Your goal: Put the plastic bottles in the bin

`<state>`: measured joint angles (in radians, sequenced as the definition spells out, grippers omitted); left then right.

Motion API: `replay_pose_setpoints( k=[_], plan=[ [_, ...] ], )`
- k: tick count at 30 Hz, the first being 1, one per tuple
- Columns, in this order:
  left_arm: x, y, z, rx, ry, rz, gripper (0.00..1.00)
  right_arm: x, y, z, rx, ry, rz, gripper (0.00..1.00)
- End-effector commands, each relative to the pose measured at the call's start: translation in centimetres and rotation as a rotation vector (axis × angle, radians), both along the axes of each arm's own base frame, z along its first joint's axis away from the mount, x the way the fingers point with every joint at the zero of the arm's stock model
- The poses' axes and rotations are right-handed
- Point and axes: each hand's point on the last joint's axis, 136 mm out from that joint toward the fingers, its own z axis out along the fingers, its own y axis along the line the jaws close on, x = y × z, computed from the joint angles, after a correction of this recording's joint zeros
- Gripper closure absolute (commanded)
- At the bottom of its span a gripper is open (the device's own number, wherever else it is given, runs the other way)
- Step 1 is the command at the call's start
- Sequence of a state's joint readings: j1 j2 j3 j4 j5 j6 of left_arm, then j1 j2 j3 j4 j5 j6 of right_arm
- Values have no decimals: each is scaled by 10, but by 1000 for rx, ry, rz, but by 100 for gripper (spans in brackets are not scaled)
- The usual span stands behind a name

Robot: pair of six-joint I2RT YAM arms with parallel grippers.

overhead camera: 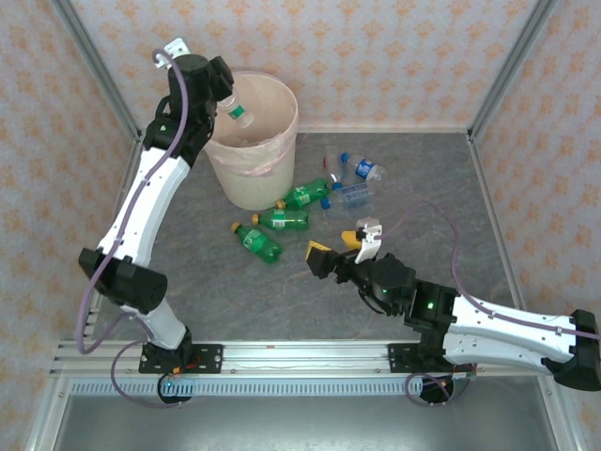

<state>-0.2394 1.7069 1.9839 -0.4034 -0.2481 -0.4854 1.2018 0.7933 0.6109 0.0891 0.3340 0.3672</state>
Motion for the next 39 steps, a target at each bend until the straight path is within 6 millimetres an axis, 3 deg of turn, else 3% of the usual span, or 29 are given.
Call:
replay_pose_setpoints(
  k=[1,6,10,13,22,29,39],
  plan=[
    [5,-6,-4,76,63,-9,36,2,-1,12,21,2,-19,0],
    [11,-14,-13,118,95,-22,30,2,1,12,21,3,-15,0],
    [8,-20,-9,132,90,-48,11,2,4,11,17,5,-9,0],
    [3,-23,-3,131,78,-60,2,2,6,10,13,8,-2,0],
    [-20,-25,3,106,67,-83,1,3,11,9,7,7,3,0],
    [-51,-30,-21,26,73,-146,1,5,19,1,-29,8,10,0],
    [-118,-21,-67,-79,83,-187,1,20,35,-24,-127,21,-43,0]
  ],
)
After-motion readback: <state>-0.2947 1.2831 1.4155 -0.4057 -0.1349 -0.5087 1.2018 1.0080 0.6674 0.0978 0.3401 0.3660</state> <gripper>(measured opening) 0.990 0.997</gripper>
